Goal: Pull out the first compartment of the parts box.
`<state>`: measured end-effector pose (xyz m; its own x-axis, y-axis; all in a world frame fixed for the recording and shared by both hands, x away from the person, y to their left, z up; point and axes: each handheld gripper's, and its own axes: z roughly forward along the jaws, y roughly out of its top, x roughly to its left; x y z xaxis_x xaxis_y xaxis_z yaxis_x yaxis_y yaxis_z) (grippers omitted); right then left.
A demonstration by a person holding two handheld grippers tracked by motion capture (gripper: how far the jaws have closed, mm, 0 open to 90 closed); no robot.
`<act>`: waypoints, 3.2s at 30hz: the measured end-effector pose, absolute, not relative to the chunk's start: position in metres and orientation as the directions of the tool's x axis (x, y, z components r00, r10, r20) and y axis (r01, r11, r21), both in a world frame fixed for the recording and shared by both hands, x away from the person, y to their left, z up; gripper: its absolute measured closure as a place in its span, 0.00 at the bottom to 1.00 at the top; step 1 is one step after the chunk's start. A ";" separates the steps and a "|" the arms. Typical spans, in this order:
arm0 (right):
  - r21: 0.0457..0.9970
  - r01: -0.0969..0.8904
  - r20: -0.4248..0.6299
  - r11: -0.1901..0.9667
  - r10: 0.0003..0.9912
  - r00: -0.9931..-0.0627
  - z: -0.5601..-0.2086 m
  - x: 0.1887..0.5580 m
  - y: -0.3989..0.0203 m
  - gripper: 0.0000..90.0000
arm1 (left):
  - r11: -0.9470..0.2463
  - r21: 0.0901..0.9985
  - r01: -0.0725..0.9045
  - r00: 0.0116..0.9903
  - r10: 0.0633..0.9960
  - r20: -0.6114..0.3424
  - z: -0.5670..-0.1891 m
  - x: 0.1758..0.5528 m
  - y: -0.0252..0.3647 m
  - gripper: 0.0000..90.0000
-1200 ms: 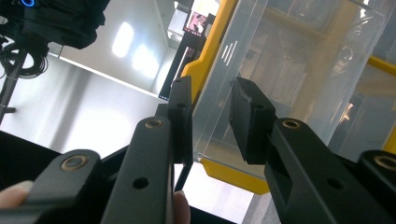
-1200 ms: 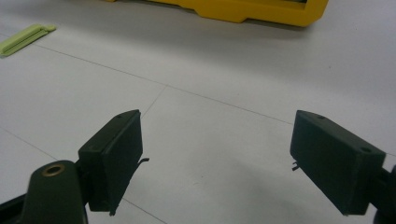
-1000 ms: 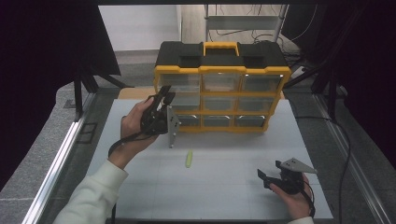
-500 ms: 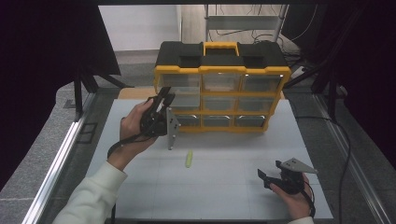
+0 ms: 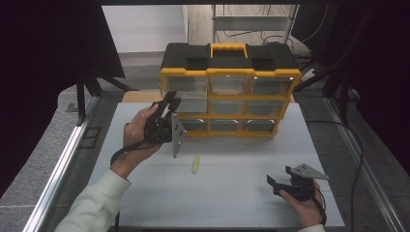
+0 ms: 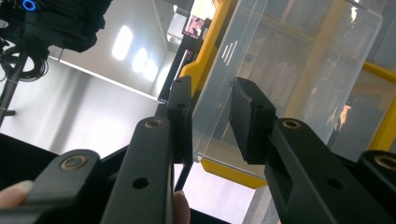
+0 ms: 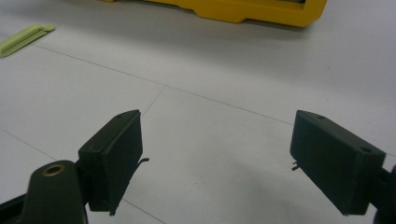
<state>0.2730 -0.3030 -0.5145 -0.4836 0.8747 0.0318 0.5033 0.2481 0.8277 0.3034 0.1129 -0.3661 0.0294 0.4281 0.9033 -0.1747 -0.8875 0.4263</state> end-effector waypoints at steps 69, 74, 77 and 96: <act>0.826 0.505 0.029 0.252 0.875 -0.484 -0.515 0.273 -0.302 0.19 | -0.890 0.412 -0.194 0.031 0.414 0.910 -0.368 0.285 0.113 0.78; 0.825 0.505 0.028 0.254 0.874 -0.485 -0.515 0.273 -0.302 0.19 | -0.890 0.411 -0.197 0.029 0.414 0.910 -0.369 0.284 0.113 0.78; 0.825 0.505 0.027 0.254 0.874 -0.484 -0.515 0.273 -0.302 0.19 | -0.890 0.410 -0.199 0.029 0.412 0.911 -0.370 0.283 0.113 0.78; 0.825 0.505 0.028 0.252 0.875 -0.484 -0.515 0.273 -0.303 0.19 | -0.888 0.411 -0.204 0.027 0.415 0.909 -0.372 0.280 0.113 0.78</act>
<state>0.2733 -0.3029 -0.5150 -0.4835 0.8749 0.0285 0.5054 0.2525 0.8251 0.2800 0.1126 -0.3721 0.0269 0.4149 0.9095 -0.2039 -0.8884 0.4114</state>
